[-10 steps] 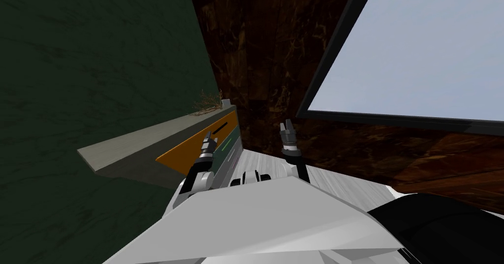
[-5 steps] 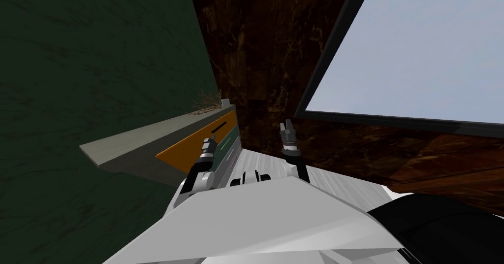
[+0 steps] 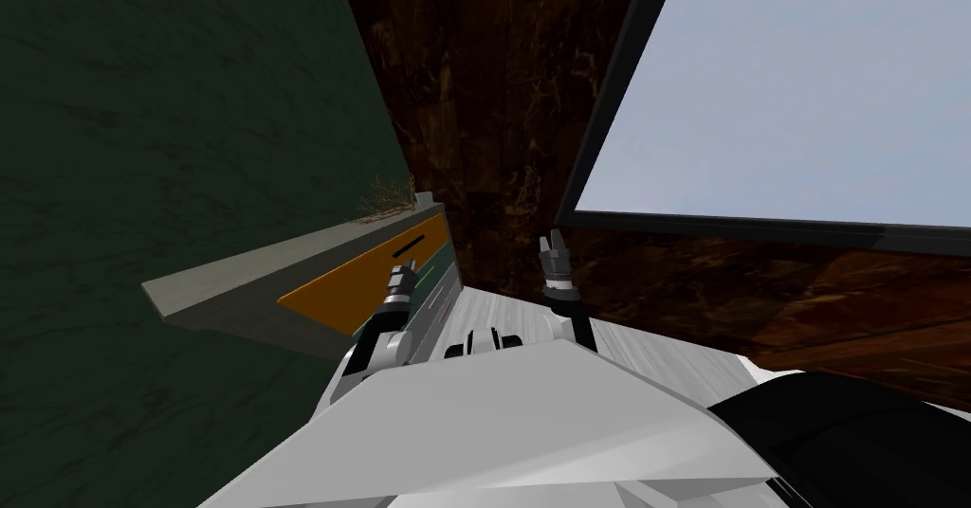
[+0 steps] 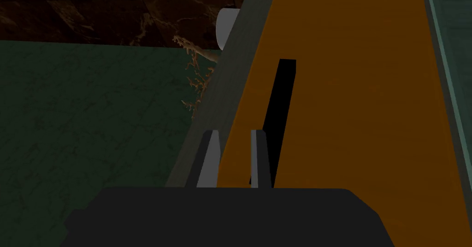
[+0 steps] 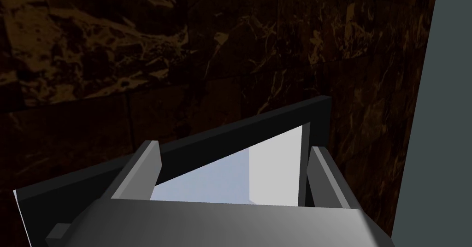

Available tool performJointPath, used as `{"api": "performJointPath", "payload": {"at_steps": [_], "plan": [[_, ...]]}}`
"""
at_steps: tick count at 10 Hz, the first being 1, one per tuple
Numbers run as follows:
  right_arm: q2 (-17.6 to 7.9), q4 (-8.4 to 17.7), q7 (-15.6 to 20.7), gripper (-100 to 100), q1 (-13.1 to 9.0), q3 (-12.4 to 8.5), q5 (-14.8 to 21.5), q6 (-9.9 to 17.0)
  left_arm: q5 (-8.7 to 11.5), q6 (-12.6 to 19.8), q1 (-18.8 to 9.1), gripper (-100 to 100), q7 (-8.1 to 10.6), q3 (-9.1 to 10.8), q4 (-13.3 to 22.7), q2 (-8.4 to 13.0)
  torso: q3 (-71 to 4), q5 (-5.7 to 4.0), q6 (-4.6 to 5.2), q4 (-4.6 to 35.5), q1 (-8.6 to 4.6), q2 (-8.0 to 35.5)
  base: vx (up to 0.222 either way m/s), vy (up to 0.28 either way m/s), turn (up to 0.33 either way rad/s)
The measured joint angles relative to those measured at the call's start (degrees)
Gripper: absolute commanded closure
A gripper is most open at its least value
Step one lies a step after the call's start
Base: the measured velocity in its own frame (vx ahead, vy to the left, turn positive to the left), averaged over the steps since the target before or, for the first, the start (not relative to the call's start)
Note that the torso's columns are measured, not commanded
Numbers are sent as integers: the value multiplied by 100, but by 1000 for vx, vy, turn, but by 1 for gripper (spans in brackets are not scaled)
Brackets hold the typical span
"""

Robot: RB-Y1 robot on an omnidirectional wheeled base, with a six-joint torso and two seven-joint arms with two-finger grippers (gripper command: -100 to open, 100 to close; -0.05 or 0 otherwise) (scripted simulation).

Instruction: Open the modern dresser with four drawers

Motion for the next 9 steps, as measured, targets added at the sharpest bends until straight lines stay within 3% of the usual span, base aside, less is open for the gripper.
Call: {"api": "performJointPath", "payload": {"at_steps": [3,6,7,9], "plan": [[-1,0,0,0,1,-1,0,0,54,128,22,-100,55,28,-69,46,3,-21,2,1,-74,5,64,152,2],[1,0,0,0,1,1,0,0,93,260,52,-100,89,57,-198,47,8,-31,3,4,-106,12,54,40,-2],[1,0,0,0,0,1,0,0,96,284,54,100,92,59,-215,47,10,-26,2,4,-94,19,8,2,0],[2,0,0,0,-1,2,0,0,94,299,79,100,90,43,-226,40,22,-32,1,19,-100,40,-62,-114,5]]}}
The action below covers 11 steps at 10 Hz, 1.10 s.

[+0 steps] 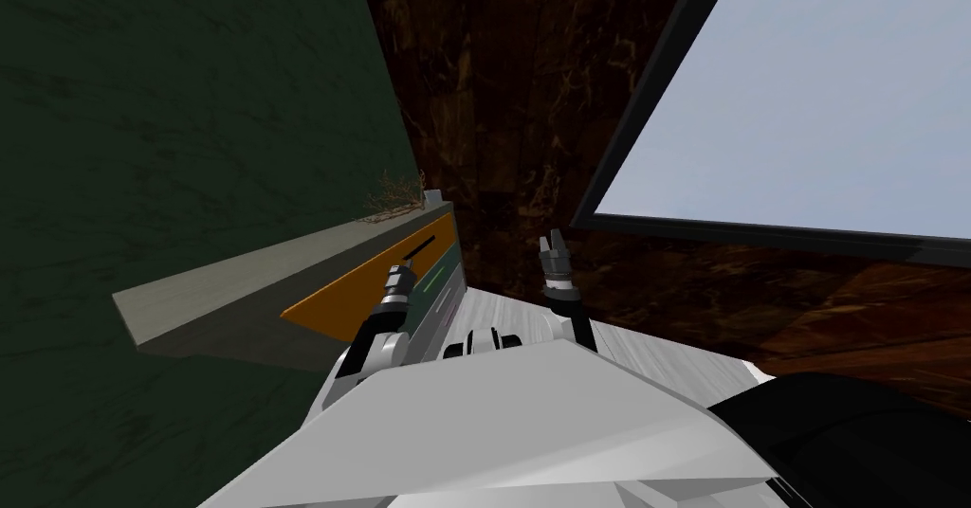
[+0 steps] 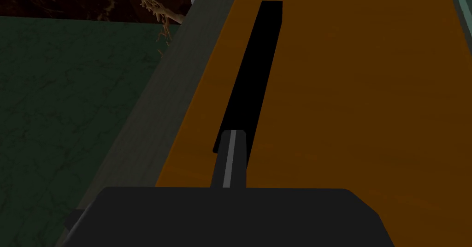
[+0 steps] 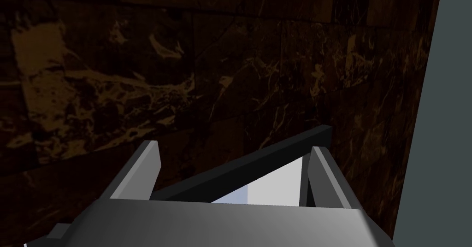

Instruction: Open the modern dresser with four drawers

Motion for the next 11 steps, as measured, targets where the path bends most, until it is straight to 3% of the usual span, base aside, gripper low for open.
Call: {"api": "performJointPath", "payload": {"at_steps": [4,5,7,11], "plan": [[1,0,0,0,0,1,0,0,-17,29,68,100,-23,-48,-141,-48,-18,12,0,-17,28,-32,-54,-151,5],[0,0,0,0,0,0,0,0,-17,33,70,-100,-25,-50,-145,-51,-21,20,0,-19,60,-39,14,63,2],[-3,0,0,0,2,-3,0,0,-3,-2,52,-100,-8,-35,-65,1,-23,30,-1,-20,86,-41,44,156,-3],[-2,0,0,0,1,-2,0,0,20,-44,-21,-100,25,9,96,14,-5,2,1,-12,-12,-12,58,125,-2]]}}
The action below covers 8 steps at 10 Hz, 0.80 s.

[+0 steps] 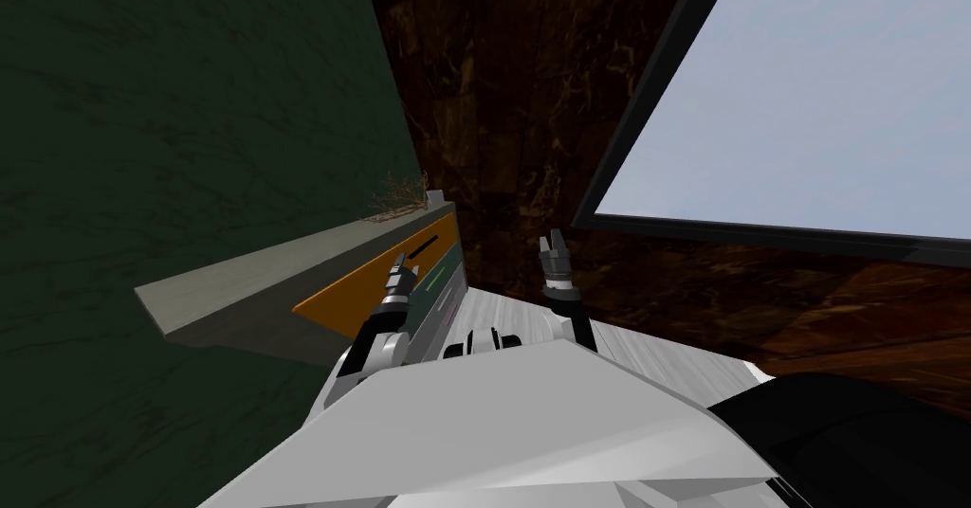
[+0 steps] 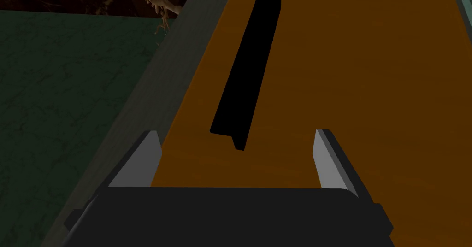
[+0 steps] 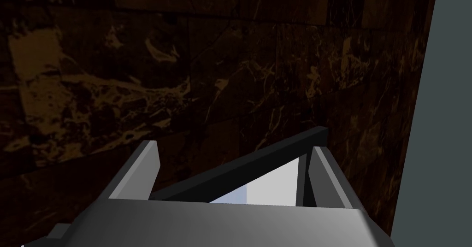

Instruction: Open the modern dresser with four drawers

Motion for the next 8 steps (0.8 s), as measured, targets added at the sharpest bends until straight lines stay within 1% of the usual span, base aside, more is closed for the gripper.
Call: {"api": "performJointPath", "payload": {"at_steps": [1,2,3,4,5,6,7,8], "plan": [[0,0,0,0,1,1,0,0,19,77,23,-100,11,18,-110,5,-9,-3,0,-3,0,-18,53,24,0],[1,0,0,0,0,1,0,0,21,101,24,100,15,21,-126,6,-7,3,0,-4,13,-11,8,4,0],[1,0,0,0,0,1,0,0,21,99,24,100,15,21,-124,6,0,6,0,0,26,0,-57,-43,155],[2,0,0,0,-1,1,0,0,129,3,-140,100,21,-24,12,89,8,15,-2,-8,27,8,-95,-78,77],[2,0,0,0,-2,2,0,0,192,-68,-303,100,25,-58,179,132,9,13,-1,-4,27,10,-77,-46,-4],[2,0,0,0,-2,2,0,0,206,-104,-454,100,22,-78,355,140,-3,14,3,-6,43,-10,-43,-10,-19],[1,0,0,0,-2,1,0,0,208,-79,-575,100,17,-76,496,129,-19,20,1,-17,58,-36,-87,-52,140],[2,0,0,0,-1,1,0,0,302,-150,-727,100,10,-148,631,190,-12,20,-14,-18,47,-20,-100,-72,84]]}}
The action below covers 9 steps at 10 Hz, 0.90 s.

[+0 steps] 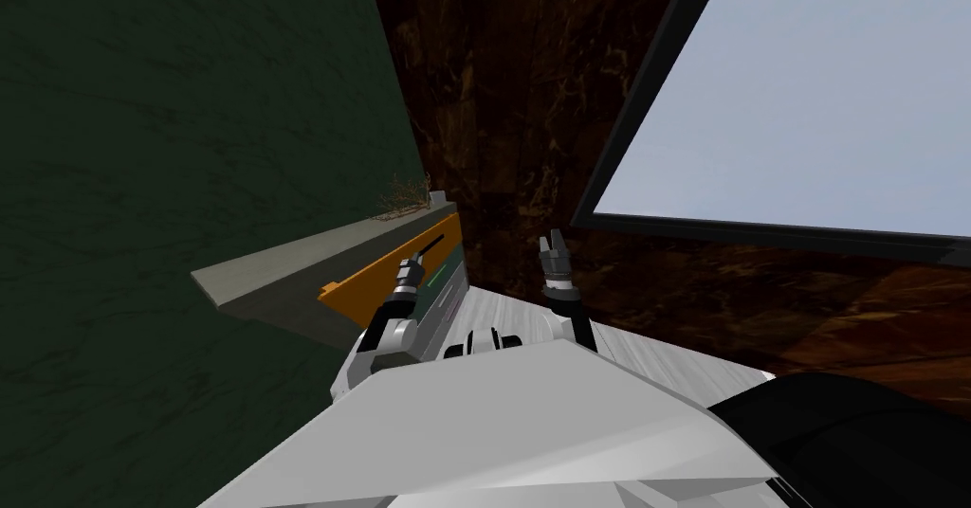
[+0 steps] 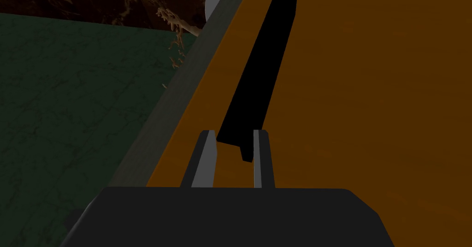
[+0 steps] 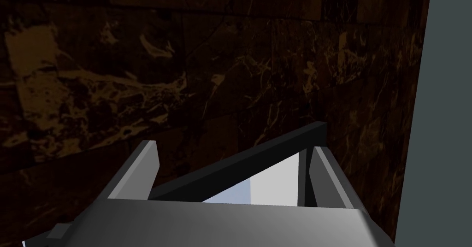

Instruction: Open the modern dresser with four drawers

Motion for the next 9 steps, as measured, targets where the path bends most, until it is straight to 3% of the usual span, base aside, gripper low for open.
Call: {"api": "performJointPath", "payload": {"at_steps": [4,6,9], "plan": [[-1,0,0,0,0,0,0,0,72,-139,-513,100,-19,-53,622,24,-31,8,18,-26,12,-54,-43,-7,33],[0,0,0,0,-1,0,0,0,234,-217,-924,100,-19,-120,934,130,-3,-4,21,-6,-19,-9,-86,-54,50],[-1,0,0,0,0,0,0,0,270,-368,-1225,100,0,-132,1465,175,-48,11,31,-49,8,-83,-26,-21,42]]}}
